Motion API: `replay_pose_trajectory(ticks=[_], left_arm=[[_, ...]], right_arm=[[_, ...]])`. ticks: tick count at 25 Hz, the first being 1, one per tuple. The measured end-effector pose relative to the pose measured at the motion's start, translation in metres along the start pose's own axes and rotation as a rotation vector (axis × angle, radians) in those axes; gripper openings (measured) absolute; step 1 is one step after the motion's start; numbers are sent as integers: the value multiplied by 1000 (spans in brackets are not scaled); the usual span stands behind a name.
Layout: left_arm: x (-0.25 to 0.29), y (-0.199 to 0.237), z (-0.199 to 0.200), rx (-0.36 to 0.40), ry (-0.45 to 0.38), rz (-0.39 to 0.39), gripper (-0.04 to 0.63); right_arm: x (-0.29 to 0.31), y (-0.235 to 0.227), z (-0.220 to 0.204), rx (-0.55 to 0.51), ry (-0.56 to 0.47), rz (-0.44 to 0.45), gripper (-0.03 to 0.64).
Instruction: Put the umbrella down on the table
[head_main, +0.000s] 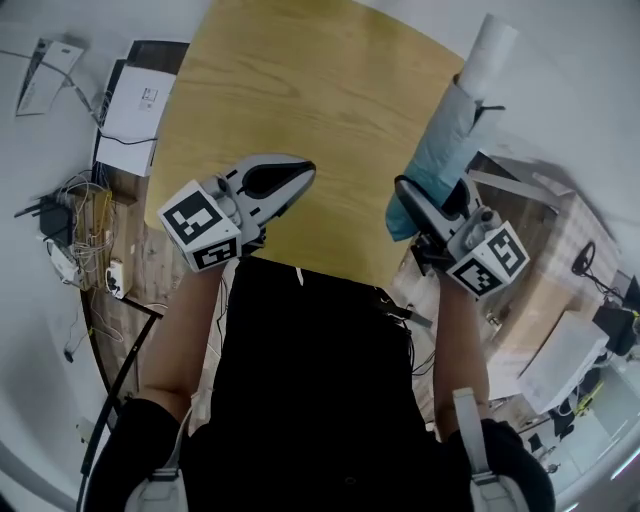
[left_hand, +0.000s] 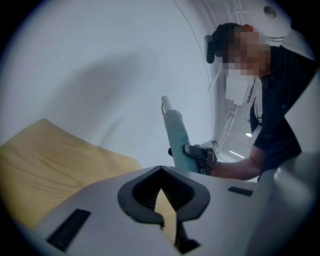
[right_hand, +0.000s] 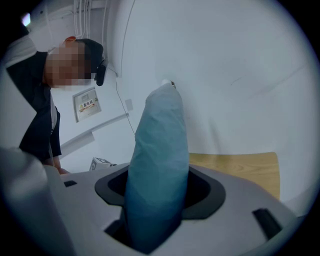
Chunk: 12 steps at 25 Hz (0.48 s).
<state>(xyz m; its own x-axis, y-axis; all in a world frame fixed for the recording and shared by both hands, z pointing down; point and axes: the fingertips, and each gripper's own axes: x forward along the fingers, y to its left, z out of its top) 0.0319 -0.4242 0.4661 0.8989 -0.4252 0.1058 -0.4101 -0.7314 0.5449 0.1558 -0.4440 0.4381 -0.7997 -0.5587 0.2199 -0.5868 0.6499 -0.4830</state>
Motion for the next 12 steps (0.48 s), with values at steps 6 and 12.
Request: replay_pose_trajectory(ticks=[6, 12], left_arm=[[5, 22, -20, -46, -3, 52, 12], [1, 40, -28, -75, -4, 79, 12]], right_arm=[[35, -27, -16, -48, 116, -8, 278], [71, -48, -48, -145, 263, -59, 278]])
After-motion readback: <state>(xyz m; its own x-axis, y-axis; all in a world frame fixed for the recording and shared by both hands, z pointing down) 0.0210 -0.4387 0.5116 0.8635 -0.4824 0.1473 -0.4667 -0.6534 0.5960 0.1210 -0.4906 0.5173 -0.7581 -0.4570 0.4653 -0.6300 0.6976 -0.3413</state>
